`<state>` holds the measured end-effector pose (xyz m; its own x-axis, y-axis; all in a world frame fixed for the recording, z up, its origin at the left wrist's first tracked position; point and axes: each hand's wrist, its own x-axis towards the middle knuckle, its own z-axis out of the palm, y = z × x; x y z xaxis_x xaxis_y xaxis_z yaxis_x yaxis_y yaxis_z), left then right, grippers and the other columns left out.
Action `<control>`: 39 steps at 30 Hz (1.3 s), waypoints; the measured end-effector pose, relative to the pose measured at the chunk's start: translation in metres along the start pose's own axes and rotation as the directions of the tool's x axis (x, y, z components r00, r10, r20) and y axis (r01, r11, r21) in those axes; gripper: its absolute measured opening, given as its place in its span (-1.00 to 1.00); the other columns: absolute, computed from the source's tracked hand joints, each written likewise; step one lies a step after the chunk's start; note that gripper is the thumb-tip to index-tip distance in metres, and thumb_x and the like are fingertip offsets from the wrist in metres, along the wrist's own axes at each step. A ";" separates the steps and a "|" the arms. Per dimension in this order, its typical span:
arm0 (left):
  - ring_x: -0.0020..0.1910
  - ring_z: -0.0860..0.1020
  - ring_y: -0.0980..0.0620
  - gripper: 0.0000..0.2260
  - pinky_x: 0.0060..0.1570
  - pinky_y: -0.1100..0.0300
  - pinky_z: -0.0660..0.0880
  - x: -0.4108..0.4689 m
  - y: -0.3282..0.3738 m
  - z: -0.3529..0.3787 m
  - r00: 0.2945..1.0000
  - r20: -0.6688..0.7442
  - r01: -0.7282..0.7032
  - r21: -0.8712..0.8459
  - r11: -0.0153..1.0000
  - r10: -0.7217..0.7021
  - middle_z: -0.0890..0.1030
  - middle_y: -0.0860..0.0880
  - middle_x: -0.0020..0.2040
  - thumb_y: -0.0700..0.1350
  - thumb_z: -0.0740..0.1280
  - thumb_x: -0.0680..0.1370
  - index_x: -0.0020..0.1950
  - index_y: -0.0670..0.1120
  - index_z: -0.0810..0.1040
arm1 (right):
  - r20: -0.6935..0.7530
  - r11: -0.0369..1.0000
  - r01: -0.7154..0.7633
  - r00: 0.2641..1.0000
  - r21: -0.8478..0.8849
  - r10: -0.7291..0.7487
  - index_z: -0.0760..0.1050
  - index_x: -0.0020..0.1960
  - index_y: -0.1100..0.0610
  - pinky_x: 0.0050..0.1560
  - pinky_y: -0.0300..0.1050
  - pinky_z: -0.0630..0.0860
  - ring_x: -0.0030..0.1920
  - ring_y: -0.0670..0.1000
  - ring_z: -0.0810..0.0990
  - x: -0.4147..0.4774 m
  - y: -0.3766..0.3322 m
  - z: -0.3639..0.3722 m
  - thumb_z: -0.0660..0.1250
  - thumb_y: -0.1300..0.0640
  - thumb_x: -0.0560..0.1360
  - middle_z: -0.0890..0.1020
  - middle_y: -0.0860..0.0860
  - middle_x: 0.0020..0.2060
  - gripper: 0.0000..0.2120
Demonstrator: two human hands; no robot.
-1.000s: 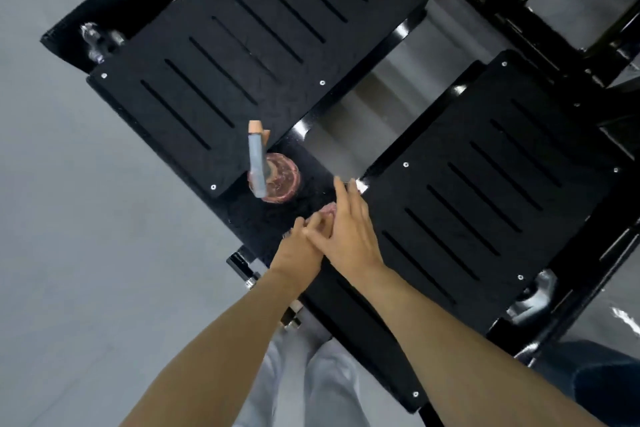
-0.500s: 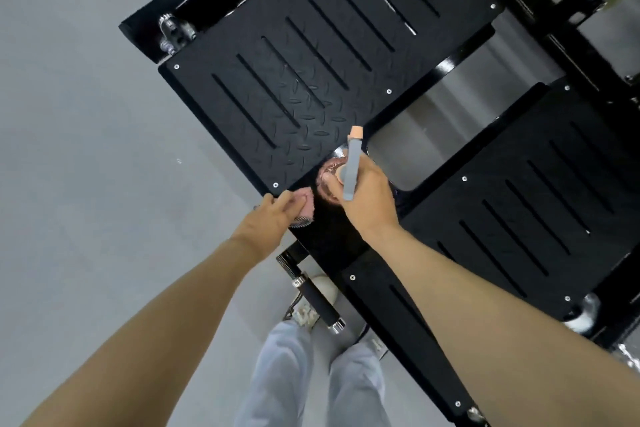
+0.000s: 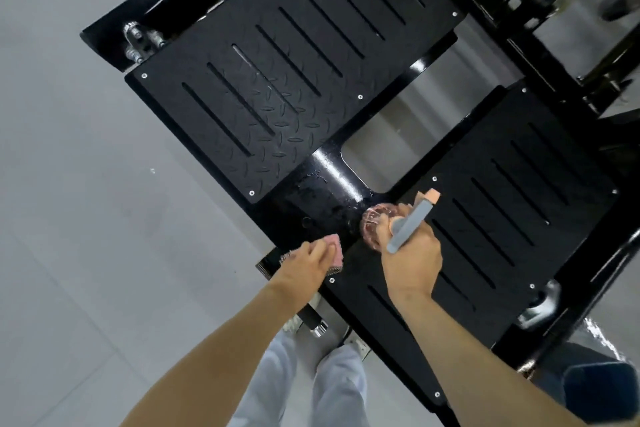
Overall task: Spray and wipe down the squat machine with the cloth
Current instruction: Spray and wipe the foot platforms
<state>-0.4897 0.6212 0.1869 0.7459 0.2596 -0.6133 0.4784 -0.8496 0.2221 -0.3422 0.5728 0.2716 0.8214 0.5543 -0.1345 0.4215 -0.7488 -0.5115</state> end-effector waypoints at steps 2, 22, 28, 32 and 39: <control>0.20 0.32 -0.13 -0.25 0.07 0.05 0.52 0.005 -0.011 -0.004 0.993 0.025 -0.117 0.093 0.989 0.115 0.15 -0.18 0.37 -0.32 0.27 0.48 0.53 -0.19 -0.12 | -0.050 0.998 -0.055 0.997 0.041 0.057 0.46 -0.23 0.43 -0.43 0.08 0.54 -0.30 0.29 0.58 -0.007 0.001 -0.004 0.45 0.26 0.42 0.59 0.28 -0.27 -0.74; 0.33 0.26 -0.13 -0.20 0.07 0.17 0.53 0.033 0.012 -0.031 0.989 0.067 -0.138 0.112 0.984 0.131 0.03 -0.18 0.48 -0.40 0.24 0.48 0.55 -0.18 -0.20 | -0.033 0.954 -0.296 0.954 0.054 0.298 0.53 -0.16 0.20 -0.45 -0.32 0.23 -0.39 -0.06 0.44 -0.021 0.026 -0.019 0.43 0.12 0.47 0.44 -0.08 -0.31 -0.84; 0.26 0.30 -0.17 -0.28 0.06 0.05 0.52 0.074 -0.052 -0.077 0.960 -0.111 0.241 -0.148 0.959 -0.259 0.14 -0.21 0.37 -0.39 0.27 0.46 0.52 -0.14 -0.02 | -0.033 0.943 -0.326 0.944 0.065 0.329 0.48 -0.20 0.20 -0.47 -0.34 0.28 -0.39 -0.08 0.42 -0.024 0.035 -0.015 0.40 0.14 0.49 0.47 -0.05 -0.31 -0.83; 0.20 0.32 -0.21 -0.39 -0.03 0.03 0.49 0.098 -0.048 -0.089 0.876 -0.117 0.414 -0.317 0.853 -0.469 0.16 -0.23 0.34 -0.38 0.27 0.48 0.47 -0.16 0.12 | 0.013 0.940 -0.332 0.943 0.072 0.332 0.49 -0.16 0.18 -0.44 -0.30 0.31 -0.33 -0.06 0.48 -0.027 0.041 -0.018 0.35 0.13 0.52 0.48 -0.06 -0.30 -0.86; 0.25 0.28 -0.14 -0.30 0.08 0.08 0.52 0.094 0.060 -0.069 0.982 -0.112 0.138 -0.119 0.983 -0.152 0.06 -0.21 0.38 -0.35 0.25 0.50 0.53 -0.16 -0.06 | -0.026 0.939 -0.340 0.939 0.054 0.342 0.55 0.01 0.25 -0.44 -0.36 0.24 -0.29 -0.04 0.49 -0.033 0.051 -0.024 0.40 0.15 0.49 0.60 0.06 -0.19 -0.82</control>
<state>-0.3589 0.6258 0.1948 0.7117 0.4353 -0.5514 0.6288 -0.7446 0.2239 -0.3388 0.5078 0.2702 0.9256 0.2554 -0.2794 0.0955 -0.8718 -0.4805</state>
